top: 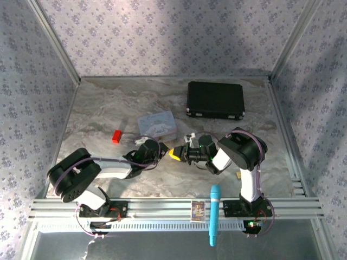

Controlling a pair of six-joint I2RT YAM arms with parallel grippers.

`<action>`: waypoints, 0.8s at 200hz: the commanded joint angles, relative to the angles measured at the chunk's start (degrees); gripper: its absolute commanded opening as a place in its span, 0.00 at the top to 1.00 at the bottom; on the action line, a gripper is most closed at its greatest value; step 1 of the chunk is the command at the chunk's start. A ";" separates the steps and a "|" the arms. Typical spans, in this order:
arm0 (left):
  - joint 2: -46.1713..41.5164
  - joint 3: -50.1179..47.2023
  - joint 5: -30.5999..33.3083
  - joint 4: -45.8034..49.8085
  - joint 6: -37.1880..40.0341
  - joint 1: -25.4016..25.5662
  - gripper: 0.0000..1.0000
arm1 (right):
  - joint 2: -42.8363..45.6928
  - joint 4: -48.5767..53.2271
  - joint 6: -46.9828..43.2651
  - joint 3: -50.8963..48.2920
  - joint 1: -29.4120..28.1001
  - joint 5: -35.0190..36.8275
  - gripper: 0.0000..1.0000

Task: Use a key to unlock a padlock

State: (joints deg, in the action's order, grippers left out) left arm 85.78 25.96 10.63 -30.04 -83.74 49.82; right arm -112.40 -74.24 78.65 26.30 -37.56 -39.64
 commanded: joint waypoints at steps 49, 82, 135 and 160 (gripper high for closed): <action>-1.27 -0.38 -0.50 4.99 -0.79 0.53 1.00 | -1.07 -4.13 1.00 3.44 -0.10 2.01 1.00; -2.75 0.86 -1.34 7.21 -0.70 1.48 1.00 | 1.02 -0.55 -0.79 5.22 -0.24 3.24 1.00; -3.81 0.65 -1.94 6.85 -1.33 2.68 1.00 | -0.21 -5.44 7.85 6.49 -0.07 3.06 1.00; -5.45 0.19 -1.84 6.77 -1.42 2.70 1.00 | 1.68 -2.09 9.11 5.36 0.53 4.07 1.00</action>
State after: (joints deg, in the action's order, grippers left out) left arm 82.94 26.81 13.54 -25.08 -85.58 50.00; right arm -112.90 -72.69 84.60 29.52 -38.09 -40.01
